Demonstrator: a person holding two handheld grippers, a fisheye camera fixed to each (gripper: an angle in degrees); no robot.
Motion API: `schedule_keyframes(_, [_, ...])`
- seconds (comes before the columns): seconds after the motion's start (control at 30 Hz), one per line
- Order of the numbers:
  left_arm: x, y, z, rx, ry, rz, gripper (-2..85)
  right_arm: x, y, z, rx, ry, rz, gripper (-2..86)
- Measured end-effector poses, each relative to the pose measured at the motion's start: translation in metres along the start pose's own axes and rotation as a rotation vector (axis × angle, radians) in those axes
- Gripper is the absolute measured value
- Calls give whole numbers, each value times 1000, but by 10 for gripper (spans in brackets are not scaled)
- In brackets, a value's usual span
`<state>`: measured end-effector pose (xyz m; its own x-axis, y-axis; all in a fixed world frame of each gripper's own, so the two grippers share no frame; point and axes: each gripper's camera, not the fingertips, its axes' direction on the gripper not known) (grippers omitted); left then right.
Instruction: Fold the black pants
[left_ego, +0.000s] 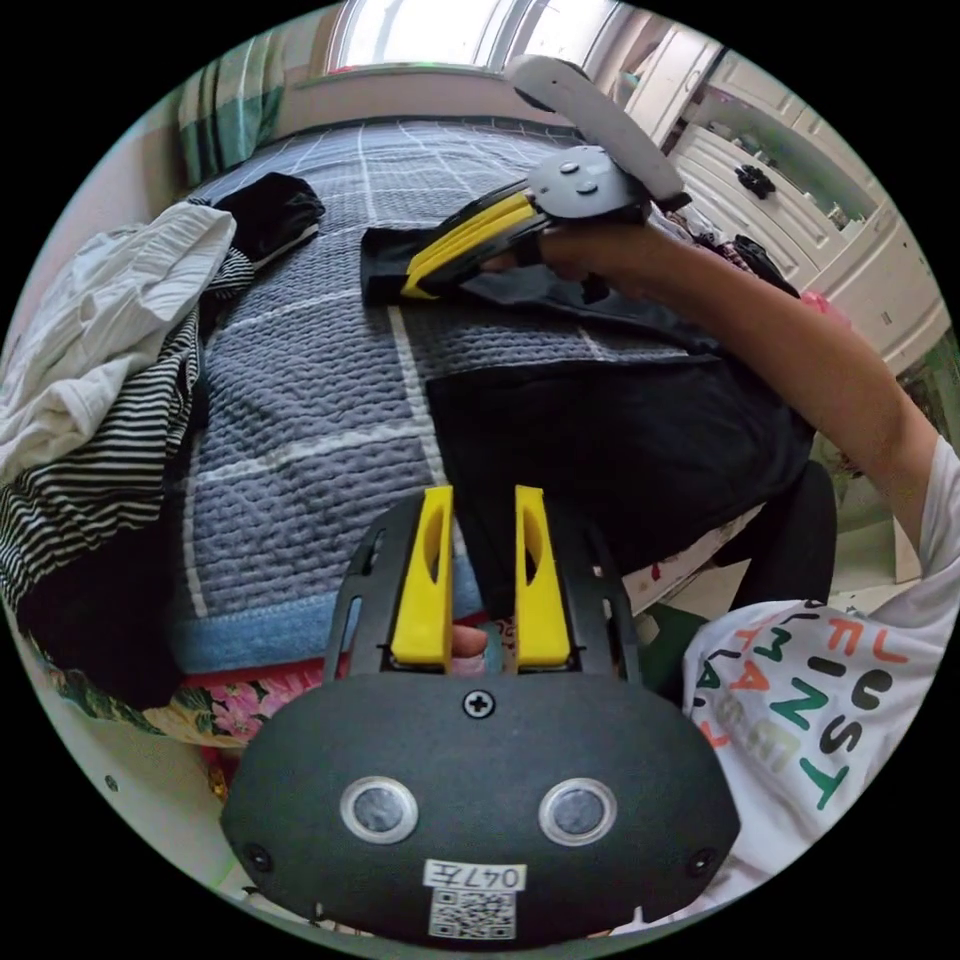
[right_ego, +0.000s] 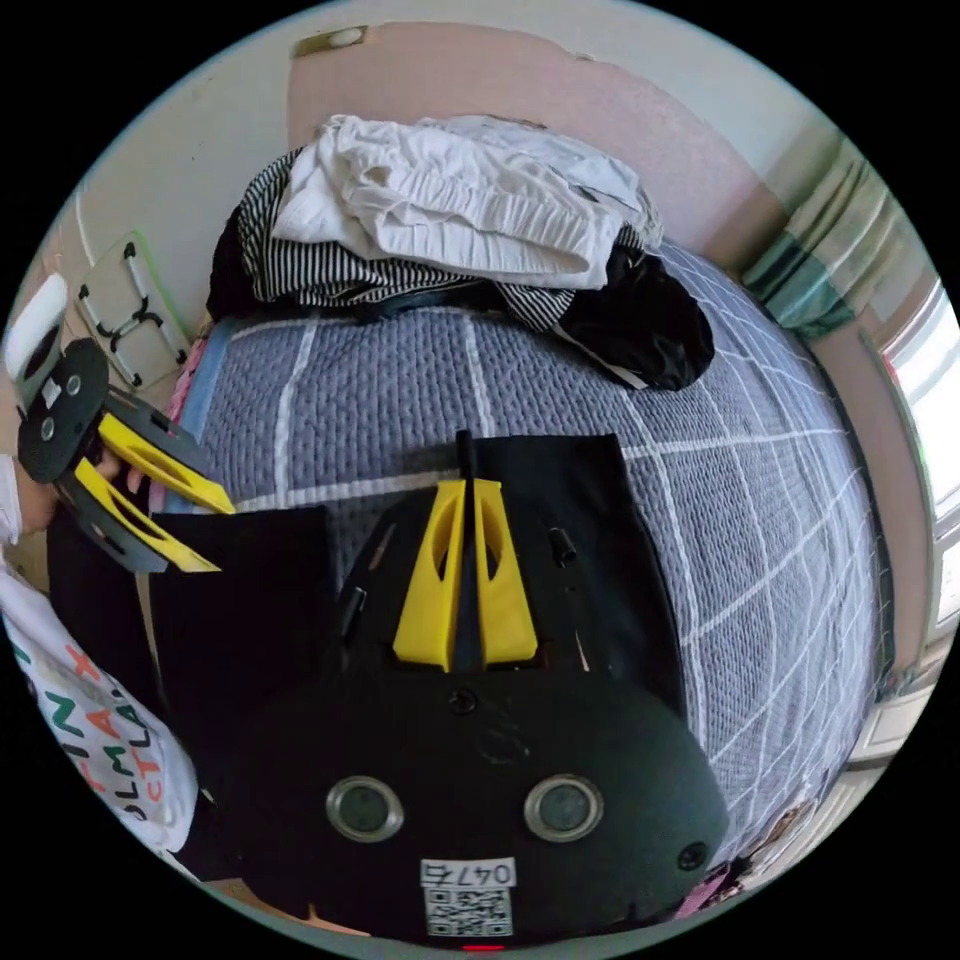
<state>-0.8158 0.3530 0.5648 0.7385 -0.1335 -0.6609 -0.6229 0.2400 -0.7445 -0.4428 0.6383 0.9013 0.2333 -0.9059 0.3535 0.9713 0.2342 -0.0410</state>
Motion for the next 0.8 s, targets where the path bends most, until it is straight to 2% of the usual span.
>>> schedule_keyframes(0.03, [-2, 1, -1, 8, 8, -4, 19, 1, 1, -1, 7, 0, 15, 0])
schedule_keyframes(0.1, [-4, 4, -4, 48, 84, -2, 4, 5, 6, -9, 44, -6, 66, 0])
schedule_keyframes(0.2, [-2, 10, -13, 88, 68, 32, -4, 8, 10, -21, 81, 3, 122, 0])
schedule_keyframes(0.37, [-12, 22, -31, 160, 141, -4, -6, 9, 8, -38, 141, -27, 213, 0])
schedule_keyframes(0.57, [-38, 55, -55, 192, 9, -135, 2, -6, -8, -35, 167, -82, 169, 3])
schedule_keyframes(0.63, [-53, 66, -53, 180, 53, -196, 18, -12, -11, -30, 167, -105, 152, 12])
schedule_keyframes(0.7, [-56, 73, -55, 204, 33, -218, 79, -19, -12, -14, 111, -185, 113, 47])
schedule_keyframes(0.73, [-53, 76, -61, 232, -51, -235, 123, -21, -10, -12, 110, -213, 113, 54])
schedule_keyframes(0.8, [-48, 83, -74, 291, -186, -271, 155, -22, 5, -24, 145, -250, 141, 71])
